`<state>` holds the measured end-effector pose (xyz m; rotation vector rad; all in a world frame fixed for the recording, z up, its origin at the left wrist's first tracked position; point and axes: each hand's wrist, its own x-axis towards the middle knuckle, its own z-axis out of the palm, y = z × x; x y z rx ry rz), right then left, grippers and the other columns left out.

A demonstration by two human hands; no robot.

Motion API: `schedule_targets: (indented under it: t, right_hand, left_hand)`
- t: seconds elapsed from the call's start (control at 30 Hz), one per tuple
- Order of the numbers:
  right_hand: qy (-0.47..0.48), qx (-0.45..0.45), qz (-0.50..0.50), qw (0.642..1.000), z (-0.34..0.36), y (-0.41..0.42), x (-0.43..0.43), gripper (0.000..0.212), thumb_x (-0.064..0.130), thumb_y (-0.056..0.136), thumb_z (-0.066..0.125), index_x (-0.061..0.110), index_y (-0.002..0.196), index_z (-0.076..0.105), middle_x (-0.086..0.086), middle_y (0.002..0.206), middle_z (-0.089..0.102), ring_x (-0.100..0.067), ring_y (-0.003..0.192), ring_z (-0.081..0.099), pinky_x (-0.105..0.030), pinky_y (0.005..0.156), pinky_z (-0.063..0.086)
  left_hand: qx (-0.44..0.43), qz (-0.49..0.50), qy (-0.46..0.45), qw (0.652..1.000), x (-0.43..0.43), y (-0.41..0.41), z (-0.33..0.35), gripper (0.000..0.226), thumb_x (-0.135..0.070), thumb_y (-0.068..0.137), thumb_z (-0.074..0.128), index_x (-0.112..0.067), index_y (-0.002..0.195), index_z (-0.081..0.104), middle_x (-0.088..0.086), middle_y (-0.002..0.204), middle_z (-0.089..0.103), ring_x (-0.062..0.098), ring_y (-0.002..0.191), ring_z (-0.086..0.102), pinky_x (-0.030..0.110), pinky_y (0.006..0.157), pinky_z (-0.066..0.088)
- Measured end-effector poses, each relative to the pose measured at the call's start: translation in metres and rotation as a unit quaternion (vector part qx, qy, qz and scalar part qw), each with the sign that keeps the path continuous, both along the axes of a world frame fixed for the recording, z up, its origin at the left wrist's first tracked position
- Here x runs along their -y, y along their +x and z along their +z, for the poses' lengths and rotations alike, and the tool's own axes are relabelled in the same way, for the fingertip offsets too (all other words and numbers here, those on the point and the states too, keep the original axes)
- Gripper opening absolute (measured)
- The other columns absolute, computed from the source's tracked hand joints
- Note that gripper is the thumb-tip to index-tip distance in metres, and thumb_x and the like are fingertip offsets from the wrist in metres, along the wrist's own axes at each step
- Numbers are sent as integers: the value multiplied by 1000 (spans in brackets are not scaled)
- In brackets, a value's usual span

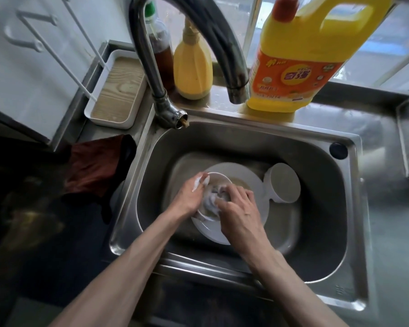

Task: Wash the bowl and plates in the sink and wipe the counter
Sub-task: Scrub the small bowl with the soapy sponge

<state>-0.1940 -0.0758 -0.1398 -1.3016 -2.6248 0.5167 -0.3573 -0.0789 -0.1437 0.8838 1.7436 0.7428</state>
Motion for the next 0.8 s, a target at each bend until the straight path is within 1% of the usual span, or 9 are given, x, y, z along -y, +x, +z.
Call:
schedule_targets:
  t: [0.1,0.2,0.27,0.37,0.47,0.57,0.63,0.7,0.8]
  right_hand:
    - [-176,-104,-97,974,5,-9,2,14,20,90,75,20,103,81,-1,111,68,-21,100,63,-30,85,43]
    - [-328,-192,-156,912,18,-13,-1,19,33,96,70,21,105,81,10,100,77,-4,93,70,-32,84,58]
    - [-347,-207,-149,903,22,-12,-2,18,32,97,69,20,101,82,11,93,78,-2,88,71,-31,80,59]
    - [-290,-125,-82,945,21,-4,-7,15,27,95,70,15,92,79,2,107,71,-15,94,67,-32,81,51]
    - [-148,57,68,985,22,5,-16,7,22,92,67,24,88,73,2,121,60,-23,111,56,-35,86,33]
    - [7,131,105,986,18,7,-18,21,15,71,87,20,91,80,-4,119,61,-28,110,56,-38,93,41]
    - [45,75,70,994,11,7,-15,28,17,65,93,18,90,80,-8,119,64,-31,112,61,-42,94,49]
    - [51,-8,27,998,5,4,-12,31,16,73,88,17,102,78,-9,121,65,-29,109,62,-39,91,52]
    - [-53,-164,-103,980,6,-7,-6,26,19,82,83,18,107,79,0,115,67,-11,94,58,-22,79,51]
  left_hand:
    - [32,55,12,998,2,6,1,27,-46,107,44,-29,108,64,-4,95,71,11,83,71,29,64,59]
    - [65,78,18,995,3,12,0,32,-48,106,45,-23,113,64,-4,93,70,12,85,68,27,71,56]
    - [66,62,21,996,3,11,1,34,-45,107,45,-19,119,64,-2,97,70,11,86,66,21,71,53]
    - [29,11,21,999,0,5,1,28,-39,109,44,-22,117,65,-4,99,69,11,92,64,12,73,48]
    - [-20,-54,-7,998,-3,0,1,32,-44,109,41,-28,121,65,-1,106,69,20,104,66,30,86,53]
    - [-31,-74,-52,995,-7,2,0,41,-48,108,37,-26,129,64,8,120,69,28,113,65,42,97,53]
    - [-18,-69,-62,996,-11,4,4,48,-52,108,34,-23,132,64,12,123,68,29,116,64,42,99,52]
    - [18,-55,-58,997,-13,8,8,50,-51,108,34,-21,137,62,9,123,67,25,117,63,37,99,51]
    - [80,-9,-44,996,-7,17,10,49,-50,109,34,-18,125,67,6,118,71,22,110,68,37,96,56]
